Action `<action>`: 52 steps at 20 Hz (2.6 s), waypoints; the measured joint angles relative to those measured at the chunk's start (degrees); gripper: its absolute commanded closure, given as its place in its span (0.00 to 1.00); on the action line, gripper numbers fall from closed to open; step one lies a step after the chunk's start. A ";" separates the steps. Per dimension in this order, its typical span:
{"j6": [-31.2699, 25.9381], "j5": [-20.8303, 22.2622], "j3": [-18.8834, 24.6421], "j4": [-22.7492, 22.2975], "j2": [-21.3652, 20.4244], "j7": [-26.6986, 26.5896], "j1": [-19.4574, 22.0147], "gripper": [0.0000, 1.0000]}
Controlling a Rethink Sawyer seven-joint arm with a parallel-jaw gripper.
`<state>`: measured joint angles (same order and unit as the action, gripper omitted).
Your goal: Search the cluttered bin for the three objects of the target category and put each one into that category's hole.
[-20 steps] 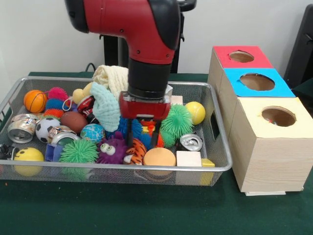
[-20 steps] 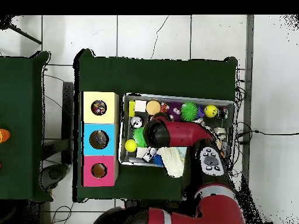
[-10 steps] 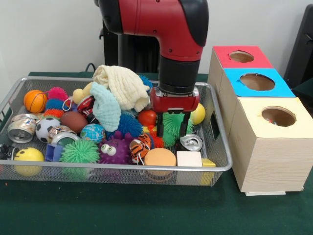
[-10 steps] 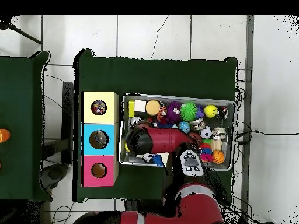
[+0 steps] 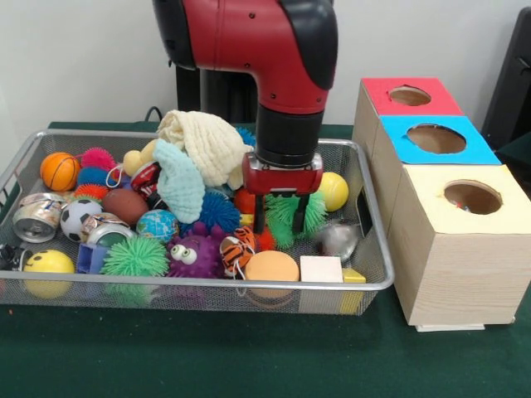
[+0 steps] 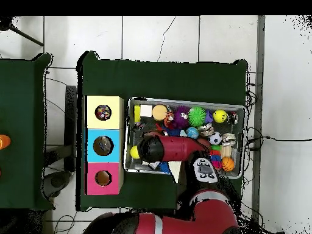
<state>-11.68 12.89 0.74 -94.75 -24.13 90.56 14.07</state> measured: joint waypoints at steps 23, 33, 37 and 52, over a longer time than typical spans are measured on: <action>-8.66 0.09 0.27 0.27 -6.68 0.00 4.77 0.00; -8.65 0.09 0.67 1.17 -4.02 0.00 4.79 0.00; -8.56 0.09 1.10 1.39 -3.16 0.00 4.79 0.00; -7.37 0.09 1.75 5.17 -0.68 0.00 5.01 0.00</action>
<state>-19.05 12.98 2.49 -89.58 -24.80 90.56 19.09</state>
